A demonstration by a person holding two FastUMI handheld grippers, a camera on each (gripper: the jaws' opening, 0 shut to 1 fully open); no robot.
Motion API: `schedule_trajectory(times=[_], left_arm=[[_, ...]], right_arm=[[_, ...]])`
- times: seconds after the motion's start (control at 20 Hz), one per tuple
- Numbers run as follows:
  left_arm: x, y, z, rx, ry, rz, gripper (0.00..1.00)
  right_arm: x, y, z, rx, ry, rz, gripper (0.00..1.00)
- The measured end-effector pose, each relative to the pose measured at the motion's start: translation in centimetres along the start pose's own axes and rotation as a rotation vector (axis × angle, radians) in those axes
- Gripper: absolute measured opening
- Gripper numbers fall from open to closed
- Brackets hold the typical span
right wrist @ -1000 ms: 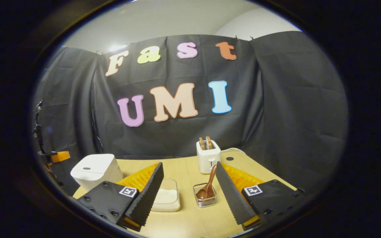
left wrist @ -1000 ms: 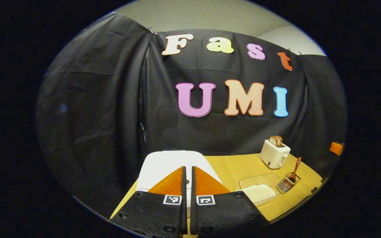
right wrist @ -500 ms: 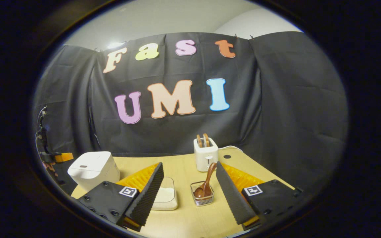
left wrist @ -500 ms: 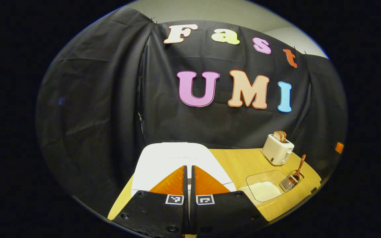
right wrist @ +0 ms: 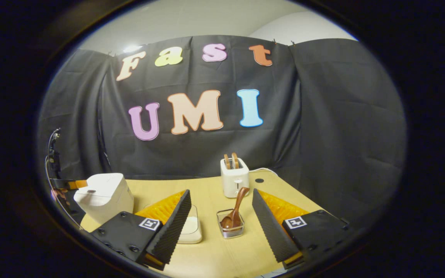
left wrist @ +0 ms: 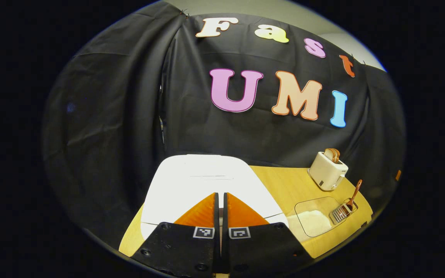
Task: Close the left gripper, press the button to open the rice cooker; take a wooden spoon from the chopstick holder with the right hand, scoop a spoonful of rice and pour it into the rice cooker, then put the wooden spoon back into the chopstick holder.
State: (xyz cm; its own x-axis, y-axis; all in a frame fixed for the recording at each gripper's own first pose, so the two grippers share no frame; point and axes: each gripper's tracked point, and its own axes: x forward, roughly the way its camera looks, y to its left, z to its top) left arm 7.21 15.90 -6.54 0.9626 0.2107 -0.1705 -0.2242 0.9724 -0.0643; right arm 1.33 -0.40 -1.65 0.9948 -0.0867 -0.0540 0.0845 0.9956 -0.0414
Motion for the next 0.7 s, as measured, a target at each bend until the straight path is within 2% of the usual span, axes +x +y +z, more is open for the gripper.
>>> schedule_trajectory(times=[0.45, 0.6, 0.7], left_arm=[[1.3, 0.3, -2.5, -0.023, 0.076, 0.018, 0.01], [1.0, 0.1, -1.8, -0.019, 0.028, 0.018, 0.00], [1.4, 0.1, -2.4, -0.036, 0.043, 0.023, 0.00]], right_arm=[[0.9, 0.6, -0.4, -0.005, 0.017, 0.007, 1.00], [1.1, 0.8, -0.8, -0.011, 0.027, 0.014, 1.00], [1.2, 1.1, -1.0, -0.011, 0.036, 0.023, 1.00]])
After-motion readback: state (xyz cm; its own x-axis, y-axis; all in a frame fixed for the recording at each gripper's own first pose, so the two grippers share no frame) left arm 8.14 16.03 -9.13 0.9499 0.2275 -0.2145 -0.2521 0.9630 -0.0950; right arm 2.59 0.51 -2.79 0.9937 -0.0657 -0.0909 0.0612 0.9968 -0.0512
